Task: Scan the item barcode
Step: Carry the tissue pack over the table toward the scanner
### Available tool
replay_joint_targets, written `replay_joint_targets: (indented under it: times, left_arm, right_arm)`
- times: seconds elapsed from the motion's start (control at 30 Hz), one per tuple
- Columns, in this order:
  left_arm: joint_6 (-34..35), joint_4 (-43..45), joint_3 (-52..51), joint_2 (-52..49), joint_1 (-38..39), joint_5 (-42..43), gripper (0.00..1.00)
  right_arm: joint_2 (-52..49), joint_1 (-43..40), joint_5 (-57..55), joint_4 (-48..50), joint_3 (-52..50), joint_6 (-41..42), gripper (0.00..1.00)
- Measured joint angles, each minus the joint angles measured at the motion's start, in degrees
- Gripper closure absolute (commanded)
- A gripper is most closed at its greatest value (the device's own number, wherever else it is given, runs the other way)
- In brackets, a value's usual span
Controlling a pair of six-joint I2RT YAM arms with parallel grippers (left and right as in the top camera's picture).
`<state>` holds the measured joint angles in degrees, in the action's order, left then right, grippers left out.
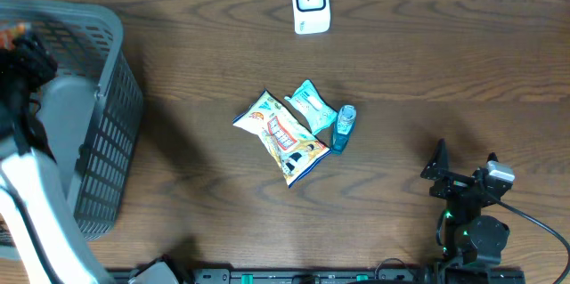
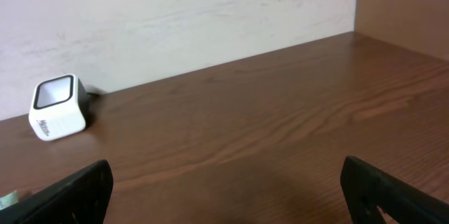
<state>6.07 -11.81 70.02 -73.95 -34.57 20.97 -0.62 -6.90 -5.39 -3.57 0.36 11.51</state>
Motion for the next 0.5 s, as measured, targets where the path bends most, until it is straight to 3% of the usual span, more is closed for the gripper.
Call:
replay_joint_targets:
  times: [0.13,0.27,0.4,0.5]
  left_arm:
    - [7.1,-1.2,0.0,8.2,5.1,11.8,0.39]
    - [10.4,-5.4,0.1,12.0,17.3,19.8,0.39]
    - [8.9,-11.2,0.1,11.3,33.1,21.9,0.39]
    - [6.0,-16.1,0.1,8.9,44.3,17.8,0.39]
  right_arm:
    - [0.0,0.0,0.0,0.0,0.0,0.0,0.01]
    - [0.0,0.0,0.0,0.0,0.0,0.0,0.01]
    - [0.0,0.0,0.0,0.0,0.0,0.0,0.01]
    - [0.0,0.0,0.0,0.0,0.0,0.0,0.01]
